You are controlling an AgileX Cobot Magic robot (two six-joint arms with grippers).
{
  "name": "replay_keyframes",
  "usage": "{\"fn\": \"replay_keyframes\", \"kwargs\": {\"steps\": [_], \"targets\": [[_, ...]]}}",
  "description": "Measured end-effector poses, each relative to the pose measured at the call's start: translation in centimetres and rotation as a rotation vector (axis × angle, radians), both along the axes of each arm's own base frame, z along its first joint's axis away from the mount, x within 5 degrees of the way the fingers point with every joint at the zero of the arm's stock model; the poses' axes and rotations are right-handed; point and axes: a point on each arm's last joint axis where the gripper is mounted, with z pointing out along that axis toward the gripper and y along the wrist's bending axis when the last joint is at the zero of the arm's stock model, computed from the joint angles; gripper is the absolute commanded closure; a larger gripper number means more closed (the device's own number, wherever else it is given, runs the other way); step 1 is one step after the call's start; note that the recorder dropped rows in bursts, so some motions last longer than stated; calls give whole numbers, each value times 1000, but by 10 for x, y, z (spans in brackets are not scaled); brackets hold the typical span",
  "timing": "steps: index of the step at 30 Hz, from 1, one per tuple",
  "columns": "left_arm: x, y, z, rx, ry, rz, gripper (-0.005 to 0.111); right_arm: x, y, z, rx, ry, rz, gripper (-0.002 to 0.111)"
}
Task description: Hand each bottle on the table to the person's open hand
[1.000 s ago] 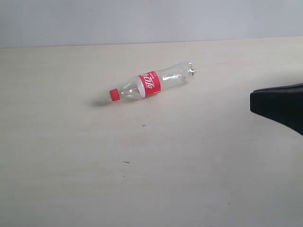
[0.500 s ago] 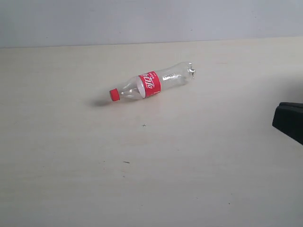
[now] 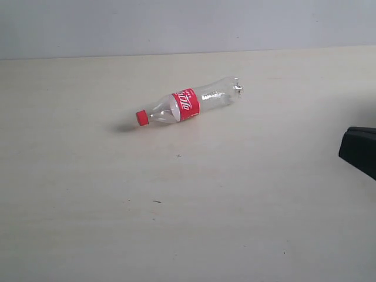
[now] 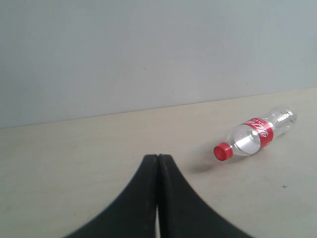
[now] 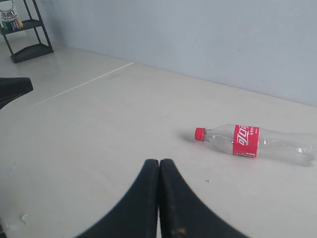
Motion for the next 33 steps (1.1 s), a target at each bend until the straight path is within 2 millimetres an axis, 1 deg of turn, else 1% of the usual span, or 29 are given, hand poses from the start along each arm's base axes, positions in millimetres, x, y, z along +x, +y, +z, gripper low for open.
{"fn": "replay_keyframes", "kwargs": {"steps": [5, 9, 28, 31, 33], "targets": [[0, 0, 0, 0, 0, 0, 107, 1, 1, -10, 6, -4, 9, 108], [0, 0, 0, 0, 0, 0, 107, 2, 0, -14, 9, -7, -5, 108], [0, 0, 0, 0, 0, 0, 107, 4, -1, -12, 21, -17, -25, 108], [0, 0, 0, 0, 0, 0, 107, 4, -1, -11, 51, -12, -32, 108], [0, 0, 0, 0, 0, 0, 107, 7, -3, -8, 84, -18, -83, 108]]}}
